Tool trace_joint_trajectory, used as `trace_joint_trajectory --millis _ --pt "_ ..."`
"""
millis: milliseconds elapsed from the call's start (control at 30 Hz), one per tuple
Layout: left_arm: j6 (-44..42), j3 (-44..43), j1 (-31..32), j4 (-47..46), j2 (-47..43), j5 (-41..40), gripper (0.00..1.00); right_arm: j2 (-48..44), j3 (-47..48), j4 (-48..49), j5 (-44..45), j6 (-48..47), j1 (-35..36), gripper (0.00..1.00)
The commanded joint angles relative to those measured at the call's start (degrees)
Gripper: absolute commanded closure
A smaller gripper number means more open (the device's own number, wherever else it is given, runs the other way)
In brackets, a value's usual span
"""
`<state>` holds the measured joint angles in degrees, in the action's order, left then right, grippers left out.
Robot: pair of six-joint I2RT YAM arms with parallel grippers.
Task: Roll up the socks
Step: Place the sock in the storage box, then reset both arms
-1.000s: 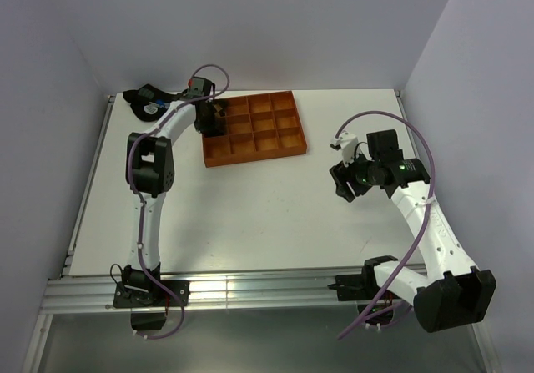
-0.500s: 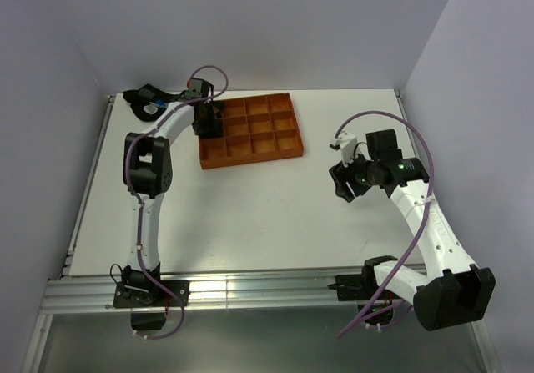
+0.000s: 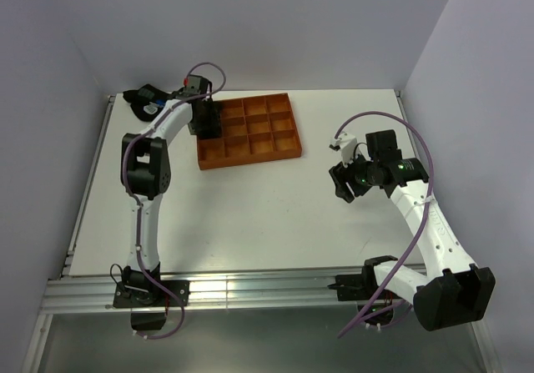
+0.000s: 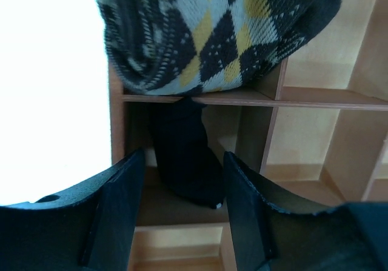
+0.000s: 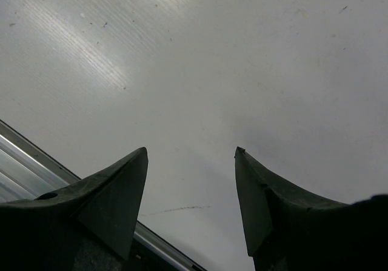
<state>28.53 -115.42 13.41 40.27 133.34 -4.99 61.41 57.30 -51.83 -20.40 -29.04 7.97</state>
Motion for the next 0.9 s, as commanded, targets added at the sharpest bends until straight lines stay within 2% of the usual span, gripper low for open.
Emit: trace_joint_trajectory --millis 0,300,433,567,733,867 --pt "1.0 -1.2 -0.3 0.3 -5.5 -2.0 0.41 -0.3 -0.1 1.0 -0.3 0.0 -0.4 0.33" --pt "0.8 -0.3 1.0 -0.4 -11.3 -1.5 0.42 -0.3 0.2 2.0 -0.4 1.1 -0.4 0.33" --pt "0.6 2.7 2.6 -0.2 -18.8 -0.6 0.43 -0.8 1.6 2.1 -0.8 2.7 -0.3 0.32" --pt "-0.4 9.0 6.3 -0.3 -27.8 -1.3 0.42 -2.3 1.5 4.6 0.1 4.5 -0.4 0.3" --pt "-1.3 24.2 12.5 -3.4 -43.4 -3.8 0.44 -5.2 0.6 6.6 -0.2 6.6 -0.4 0.26" --pt "-1.2 36.7 20.5 -9.2 -55.7 -5.4 0.44 -9.4 -1.0 9.3 -0.3 8.1 -0.4 0.18"
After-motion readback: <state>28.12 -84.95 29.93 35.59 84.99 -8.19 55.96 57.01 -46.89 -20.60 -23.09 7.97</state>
